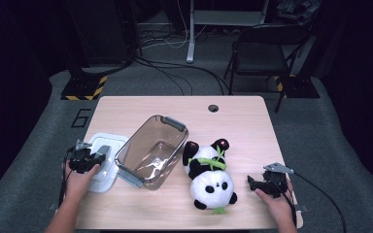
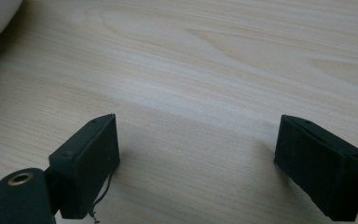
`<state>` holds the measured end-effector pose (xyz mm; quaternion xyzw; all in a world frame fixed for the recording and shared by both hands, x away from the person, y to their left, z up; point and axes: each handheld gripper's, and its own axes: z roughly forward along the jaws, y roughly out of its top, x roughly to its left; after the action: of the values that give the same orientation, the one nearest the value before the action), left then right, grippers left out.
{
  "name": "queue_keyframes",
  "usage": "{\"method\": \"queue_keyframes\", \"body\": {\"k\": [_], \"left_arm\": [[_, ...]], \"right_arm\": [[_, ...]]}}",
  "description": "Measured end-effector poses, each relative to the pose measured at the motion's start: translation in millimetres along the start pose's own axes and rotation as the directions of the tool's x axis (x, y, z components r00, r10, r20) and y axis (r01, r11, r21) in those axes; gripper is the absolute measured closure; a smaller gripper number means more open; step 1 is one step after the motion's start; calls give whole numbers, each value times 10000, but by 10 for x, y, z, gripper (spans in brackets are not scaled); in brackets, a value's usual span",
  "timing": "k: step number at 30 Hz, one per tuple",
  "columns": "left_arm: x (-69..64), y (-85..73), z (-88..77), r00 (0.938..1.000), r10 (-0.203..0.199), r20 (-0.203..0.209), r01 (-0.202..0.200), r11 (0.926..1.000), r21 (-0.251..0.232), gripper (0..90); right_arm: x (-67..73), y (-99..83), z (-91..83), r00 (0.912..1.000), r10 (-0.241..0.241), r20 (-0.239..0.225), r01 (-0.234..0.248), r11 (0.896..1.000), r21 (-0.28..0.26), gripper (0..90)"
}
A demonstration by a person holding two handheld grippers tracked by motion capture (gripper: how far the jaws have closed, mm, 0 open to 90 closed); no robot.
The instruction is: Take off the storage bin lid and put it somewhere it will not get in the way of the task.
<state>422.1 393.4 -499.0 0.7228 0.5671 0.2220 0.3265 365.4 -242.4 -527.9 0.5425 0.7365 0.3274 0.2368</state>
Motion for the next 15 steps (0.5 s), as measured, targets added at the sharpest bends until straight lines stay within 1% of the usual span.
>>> {"method": "queue_keyframes", "body": {"k": [3,6,9,10,12,13,15], "left_arm": [[6,-2,-15,9997,-175,151,175,9998,-11,628],[12,-4,-25,9996,-220,196,218,9997,107,586],[4,3,-65,9996,-179,230,175,9997,187,539],[-2,11,-88,9995,-160,255,156,9997,174,533],[-13,22,-141,9997,-124,206,125,9999,-39,519],[-13,29,-170,9993,-238,289,240,9997,-69,512],[-17,53,-223,9988,-316,374,322,9994,-141,503]], "right_arm": [[0,0,0,10000,1,1,-1,10000,1,130],[1,0,0,10000,4,3,-4,10000,-1,130],[6,-3,-3,10000,16,42,-16,10000,-11,132],[8,-4,-4,10000,20,32,-20,10000,-21,133],[9,-5,-5,10000,16,28,-16,10000,-10,133],[9,-4,-5,10000,16,29,-16,10000,-7,133],[9,-4,-5,10000,22,32,-21,10000,-10,133]]}}
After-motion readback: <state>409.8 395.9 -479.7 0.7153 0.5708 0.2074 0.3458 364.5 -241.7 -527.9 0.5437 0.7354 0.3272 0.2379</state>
